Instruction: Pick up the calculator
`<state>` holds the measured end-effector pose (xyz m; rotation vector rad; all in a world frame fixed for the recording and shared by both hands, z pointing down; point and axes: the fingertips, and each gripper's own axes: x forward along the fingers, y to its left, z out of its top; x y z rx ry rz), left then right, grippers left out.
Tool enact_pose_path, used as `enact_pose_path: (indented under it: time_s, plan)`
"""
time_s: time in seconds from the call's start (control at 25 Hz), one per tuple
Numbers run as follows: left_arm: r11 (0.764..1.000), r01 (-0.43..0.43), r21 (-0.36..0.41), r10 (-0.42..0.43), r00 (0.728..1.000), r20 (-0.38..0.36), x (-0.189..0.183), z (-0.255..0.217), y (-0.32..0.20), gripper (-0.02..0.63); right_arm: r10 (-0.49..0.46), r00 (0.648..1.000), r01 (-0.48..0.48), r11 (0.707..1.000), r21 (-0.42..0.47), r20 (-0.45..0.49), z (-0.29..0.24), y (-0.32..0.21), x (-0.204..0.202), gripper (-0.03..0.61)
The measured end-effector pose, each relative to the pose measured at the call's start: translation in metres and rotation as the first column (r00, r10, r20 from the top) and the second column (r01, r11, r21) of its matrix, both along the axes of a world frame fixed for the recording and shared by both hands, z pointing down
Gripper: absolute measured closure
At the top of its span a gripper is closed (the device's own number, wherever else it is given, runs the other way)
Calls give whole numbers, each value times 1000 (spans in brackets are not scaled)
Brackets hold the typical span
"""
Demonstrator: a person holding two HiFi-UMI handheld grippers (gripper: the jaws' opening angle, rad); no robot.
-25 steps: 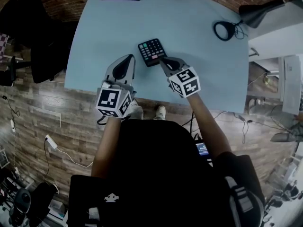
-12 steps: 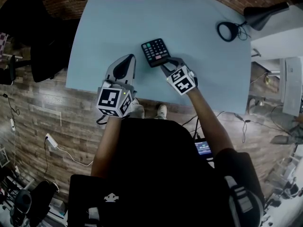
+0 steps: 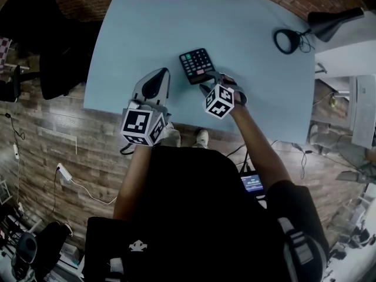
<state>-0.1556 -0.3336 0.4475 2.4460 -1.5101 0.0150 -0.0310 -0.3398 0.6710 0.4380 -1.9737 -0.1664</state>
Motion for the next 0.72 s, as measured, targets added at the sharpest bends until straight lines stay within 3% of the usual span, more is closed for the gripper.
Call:
enact_pose_path:
  time_s: [0.44,0.72]
  plan:
    - [1000,12,-11,-12,1000,7,-6,5,-3,611,-29,996,38,994,101,-88,15,-12,-5,416]
    - [1000,18,-5,-18,1000,5,-8,3,-5,611,-47,996,54,993,104,-76,12,-10,-7,420]
